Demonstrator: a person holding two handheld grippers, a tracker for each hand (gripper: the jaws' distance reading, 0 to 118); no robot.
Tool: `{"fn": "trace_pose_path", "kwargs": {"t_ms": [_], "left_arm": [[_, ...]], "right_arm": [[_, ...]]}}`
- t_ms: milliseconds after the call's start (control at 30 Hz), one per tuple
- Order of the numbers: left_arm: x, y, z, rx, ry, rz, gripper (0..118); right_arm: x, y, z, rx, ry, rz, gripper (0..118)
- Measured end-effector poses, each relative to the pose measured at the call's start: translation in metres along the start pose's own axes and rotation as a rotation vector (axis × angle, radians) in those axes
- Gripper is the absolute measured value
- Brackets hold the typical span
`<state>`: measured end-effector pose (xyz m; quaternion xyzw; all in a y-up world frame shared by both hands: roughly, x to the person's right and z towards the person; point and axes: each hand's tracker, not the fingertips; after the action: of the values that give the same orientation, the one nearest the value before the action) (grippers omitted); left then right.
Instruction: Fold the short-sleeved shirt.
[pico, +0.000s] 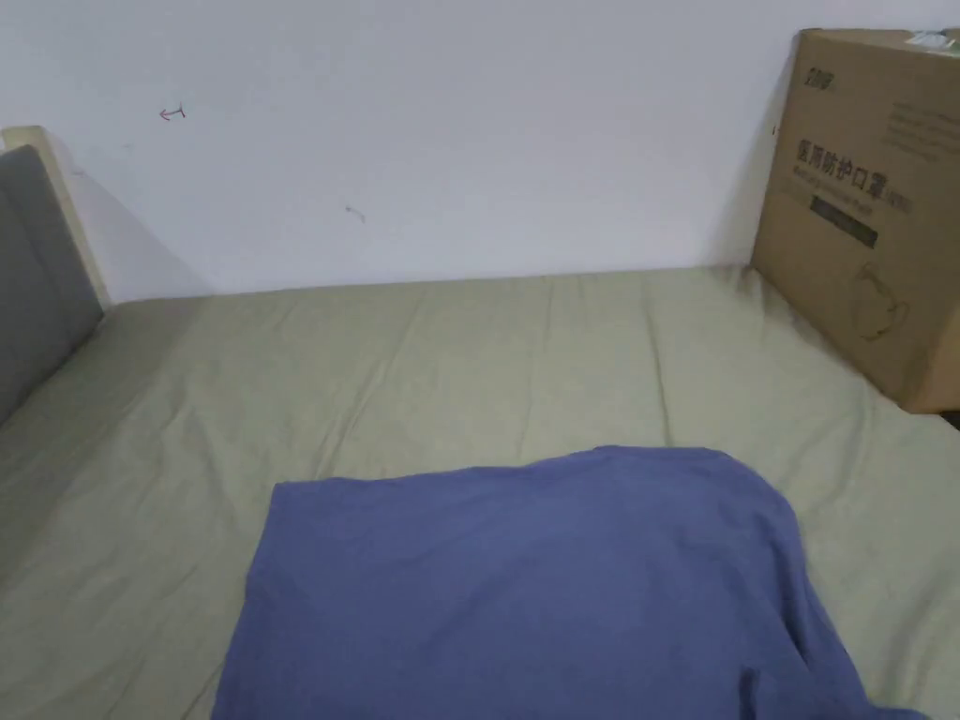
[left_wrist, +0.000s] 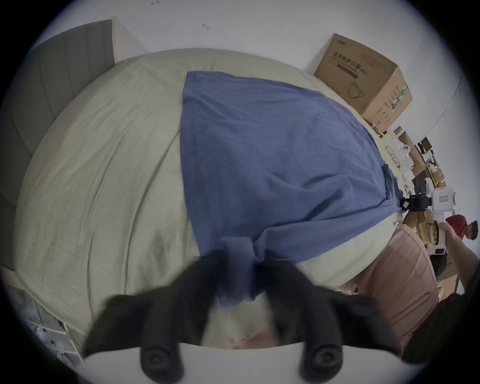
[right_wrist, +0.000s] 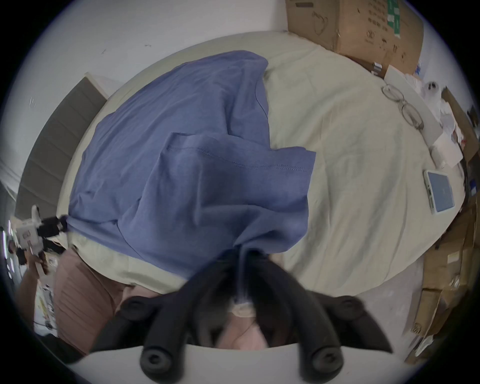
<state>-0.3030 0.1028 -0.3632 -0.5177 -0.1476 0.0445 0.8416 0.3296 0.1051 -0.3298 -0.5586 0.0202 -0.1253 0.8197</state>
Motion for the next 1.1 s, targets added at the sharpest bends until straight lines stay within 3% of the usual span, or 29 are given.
{"fn": "trace_pose_path", "kwargs": {"t_ms": [33,67,267,367,467,500,533,600,633,700,800,867,967,1000,1033,1100], "left_arm": [[-0.004,-0.001,0.002,-0.012,-0.034,0.041,107],[-0.004,-0.004,0.007,-0.021,-0.08,0.077,111],[0.005,0.011,0.07,0.153,-0.111,0.171,107],[0.025,0.02,0.112,0.354,-0.135,0.205,108],[0.051,0.016,0.15,0.63,-0.066,0.192,106],[0.062,0.011,0.16,0.721,-0.038,0.178,100],[0.072,0.006,0.168,0.801,0.014,0.159,85],[0.087,-0.002,0.173,0.892,0.093,0.144,9],[0.096,-0.006,0.174,0.906,0.147,0.144,0],[0.097,-0.009,0.176,0.908,0.098,0.147,0],[0.093,0.004,0.173,0.781,0.165,0.09,0],[0.081,0.022,0.163,0.573,0.154,0.05,0],[0.044,0.039,0.123,0.141,-0.095,0.146,2],[0.032,0.036,0.106,0.092,-0.088,0.179,13],[0.028,0.032,0.092,0.064,-0.063,0.146,37],[0.026,0.027,0.067,0.007,0.057,0.064,63]], "right_arm": [[0.0,0.002,0.003,0.003,0.028,-0.032,95],[-0.001,0.004,0.007,-0.004,0.023,-0.043,100],[-0.018,0.015,0.063,0.169,0.092,-0.091,102],[-0.049,0.014,0.101,0.354,0.125,-0.074,102],[-0.078,0.005,0.133,0.574,0.202,-0.088,100],[-0.087,0.002,0.142,0.644,0.229,-0.084,97],[-0.094,-0.006,0.149,0.781,0.205,-0.086,83],[-0.11,-0.014,0.156,0.868,0.148,-0.096,3],[-0.11,-0.016,0.154,0.878,0.136,-0.108,1],[-0.108,-0.012,0.155,0.84,0.243,-0.085,1],[-0.111,-0.008,0.159,0.808,0.171,-0.023,1],[-0.109,-0.01,0.16,0.803,0.18,-0.012,1],[-0.105,-0.01,0.153,0.743,0.202,-0.024,1],[-0.102,-0.01,0.149,0.708,0.217,-0.035,1],[-0.101,-0.011,0.143,0.684,0.224,-0.045,1],[-0.097,-0.013,0.135,0.65,0.231,-0.054,1]]}}
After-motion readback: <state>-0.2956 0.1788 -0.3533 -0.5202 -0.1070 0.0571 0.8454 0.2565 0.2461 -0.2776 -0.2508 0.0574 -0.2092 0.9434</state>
